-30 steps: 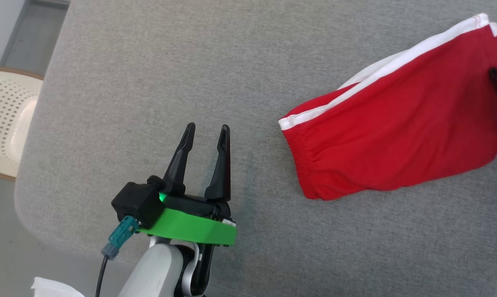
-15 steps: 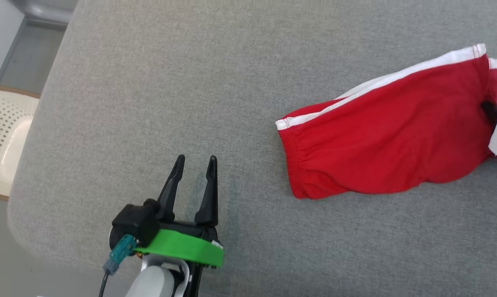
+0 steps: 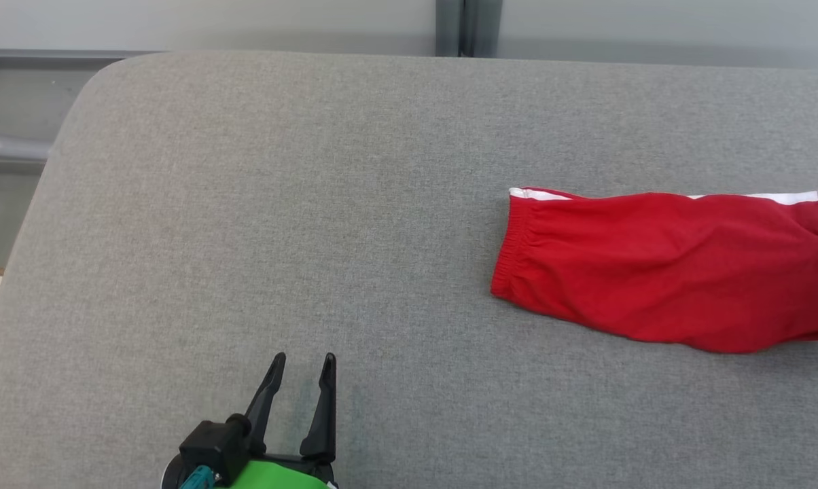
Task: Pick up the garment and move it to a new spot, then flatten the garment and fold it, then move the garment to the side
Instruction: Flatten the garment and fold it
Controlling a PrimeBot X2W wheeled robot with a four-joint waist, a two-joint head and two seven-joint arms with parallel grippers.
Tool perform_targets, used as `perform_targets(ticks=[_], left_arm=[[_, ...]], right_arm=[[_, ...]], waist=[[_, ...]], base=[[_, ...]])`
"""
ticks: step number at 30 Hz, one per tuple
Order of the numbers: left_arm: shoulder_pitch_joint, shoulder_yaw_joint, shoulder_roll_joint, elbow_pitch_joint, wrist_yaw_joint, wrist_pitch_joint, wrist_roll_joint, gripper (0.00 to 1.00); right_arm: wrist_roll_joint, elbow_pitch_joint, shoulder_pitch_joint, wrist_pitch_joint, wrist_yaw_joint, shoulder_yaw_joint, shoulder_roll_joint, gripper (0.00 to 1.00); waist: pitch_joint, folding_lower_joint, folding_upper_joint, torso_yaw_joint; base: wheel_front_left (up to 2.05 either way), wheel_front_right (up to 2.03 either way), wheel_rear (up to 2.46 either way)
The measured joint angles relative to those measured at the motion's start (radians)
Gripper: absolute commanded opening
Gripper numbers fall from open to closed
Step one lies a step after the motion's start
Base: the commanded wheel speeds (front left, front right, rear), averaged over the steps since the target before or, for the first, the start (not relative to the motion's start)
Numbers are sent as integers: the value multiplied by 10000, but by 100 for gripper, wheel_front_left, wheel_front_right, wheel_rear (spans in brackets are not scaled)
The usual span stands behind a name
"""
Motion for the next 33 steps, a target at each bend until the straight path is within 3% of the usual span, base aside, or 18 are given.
perform_targets(ticks=[7,12,18,22,33], left_arm=[[80,-242,2,-167,56,0,-359,100],[61,-541,2,-109,140,0,-581,100],[-105,-790,2,59,224,0,-731,100],[-270,-813,2,165,236,0,-729,100],[-538,-846,2,474,222,0,-709,100]], right_arm=[[86,-301,-26,-142,-6,-337,-336,0],[92,-1429,-72,449,-6,805,-288,0],[571,-2920,-20,1388,-4,2798,522,0],[616,-3120,-72,1624,-6,3643,1047,0],[157,-2266,-439,951,-6,3973,1941,0]], waist=[[-225,0,0,-167],[-209,0,0,-77],[-199,0,0,90],[-122,0,0,142],[133,0,0,331]], base=[[0,0,0],[0,0,0],[0,0,0],[0,0,0],[0,0,0]])
